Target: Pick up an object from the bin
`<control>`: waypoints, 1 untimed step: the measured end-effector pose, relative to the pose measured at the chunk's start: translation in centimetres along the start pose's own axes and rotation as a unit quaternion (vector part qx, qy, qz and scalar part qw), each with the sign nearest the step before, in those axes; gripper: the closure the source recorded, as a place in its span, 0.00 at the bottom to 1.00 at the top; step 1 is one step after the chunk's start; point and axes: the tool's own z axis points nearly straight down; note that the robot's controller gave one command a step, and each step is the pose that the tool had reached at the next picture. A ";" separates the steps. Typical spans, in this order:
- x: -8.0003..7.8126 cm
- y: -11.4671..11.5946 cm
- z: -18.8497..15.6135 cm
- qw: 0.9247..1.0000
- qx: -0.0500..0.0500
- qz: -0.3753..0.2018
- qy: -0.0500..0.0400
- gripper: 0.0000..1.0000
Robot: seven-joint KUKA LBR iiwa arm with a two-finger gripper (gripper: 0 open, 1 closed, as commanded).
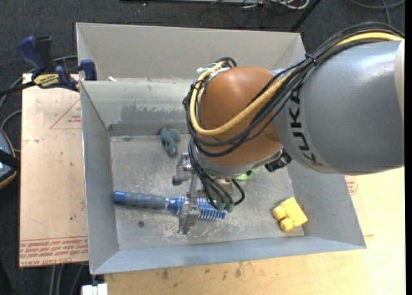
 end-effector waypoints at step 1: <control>-3.2 -5.5 11.7 0.995 0.001 -0.095 -0.002 0.00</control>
Offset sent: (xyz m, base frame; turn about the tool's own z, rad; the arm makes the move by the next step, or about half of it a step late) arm 0.0325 -0.0527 -0.1133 -0.1945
